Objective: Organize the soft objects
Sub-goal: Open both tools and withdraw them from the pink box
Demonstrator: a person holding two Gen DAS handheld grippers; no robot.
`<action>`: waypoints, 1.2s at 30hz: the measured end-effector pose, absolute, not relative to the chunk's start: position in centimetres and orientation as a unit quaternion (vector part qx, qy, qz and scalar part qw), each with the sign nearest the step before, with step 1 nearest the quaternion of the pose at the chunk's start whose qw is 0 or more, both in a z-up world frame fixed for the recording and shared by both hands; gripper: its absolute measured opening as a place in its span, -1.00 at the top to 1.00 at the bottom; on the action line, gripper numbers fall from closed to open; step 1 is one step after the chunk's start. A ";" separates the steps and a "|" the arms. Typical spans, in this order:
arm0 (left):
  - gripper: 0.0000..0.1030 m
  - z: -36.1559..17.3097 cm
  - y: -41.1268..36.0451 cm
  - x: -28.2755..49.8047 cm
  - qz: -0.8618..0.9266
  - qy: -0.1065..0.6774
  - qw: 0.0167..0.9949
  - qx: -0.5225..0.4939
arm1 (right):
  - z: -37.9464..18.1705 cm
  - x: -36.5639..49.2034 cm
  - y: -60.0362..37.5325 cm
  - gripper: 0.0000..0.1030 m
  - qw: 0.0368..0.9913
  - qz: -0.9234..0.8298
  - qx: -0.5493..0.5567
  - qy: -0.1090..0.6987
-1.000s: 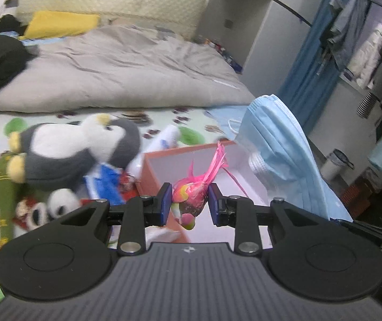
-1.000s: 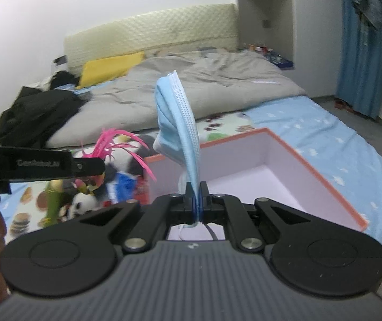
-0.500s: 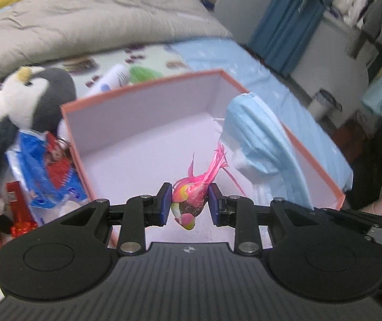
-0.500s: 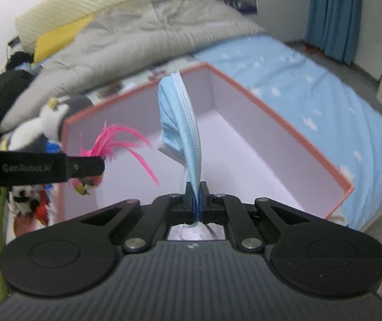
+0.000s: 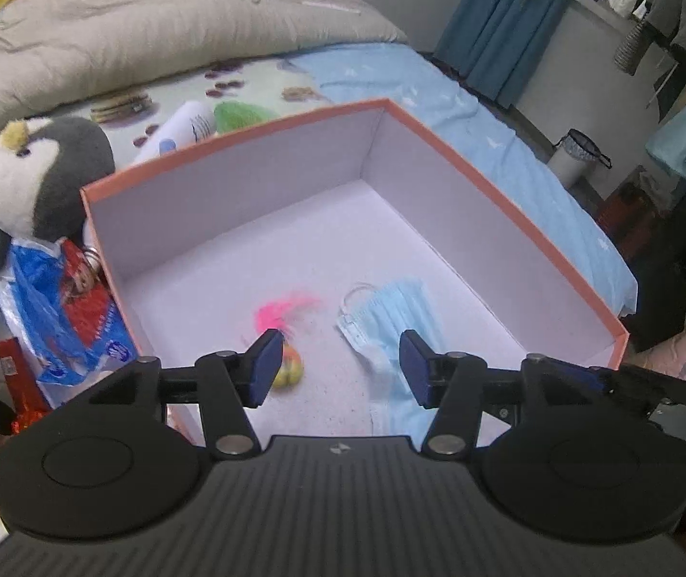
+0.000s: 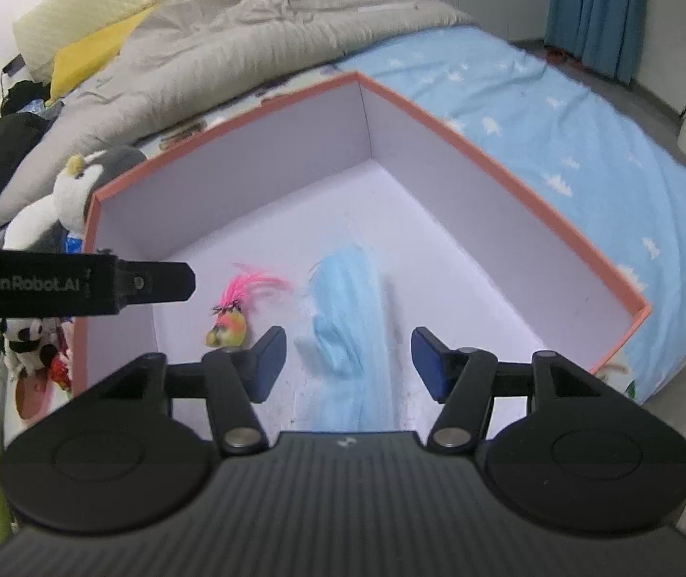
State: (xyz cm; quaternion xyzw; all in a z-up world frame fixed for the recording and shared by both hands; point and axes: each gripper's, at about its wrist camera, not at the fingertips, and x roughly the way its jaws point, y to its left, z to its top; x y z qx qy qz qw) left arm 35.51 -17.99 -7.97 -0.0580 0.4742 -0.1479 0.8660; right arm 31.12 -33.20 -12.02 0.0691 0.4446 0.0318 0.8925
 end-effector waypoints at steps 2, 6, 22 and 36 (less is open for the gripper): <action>-0.16 -7.0 -17.6 34.7 -0.147 0.465 0.871 -0.060 | -11.3 30.5 -33.2 -0.17 0.896 0.034 0.074 0.437; -0.17 -4.9 -16.7 32.4 -0.145 0.445 0.882 -0.062 | -9.6 28.9 -33.0 -0.17 0.904 0.033 0.076 0.419; -0.17 2.0 -10.8 18.8 -0.132 0.360 0.920 -0.083 | -3.0 18.7 -29.8 -0.17 0.935 0.061 0.090 0.338; -0.17 3.0 -4.8 8.6 -0.084 0.319 0.938 -0.109 | -2.9 12.1 -25.5 -0.17 0.931 0.130 0.076 0.331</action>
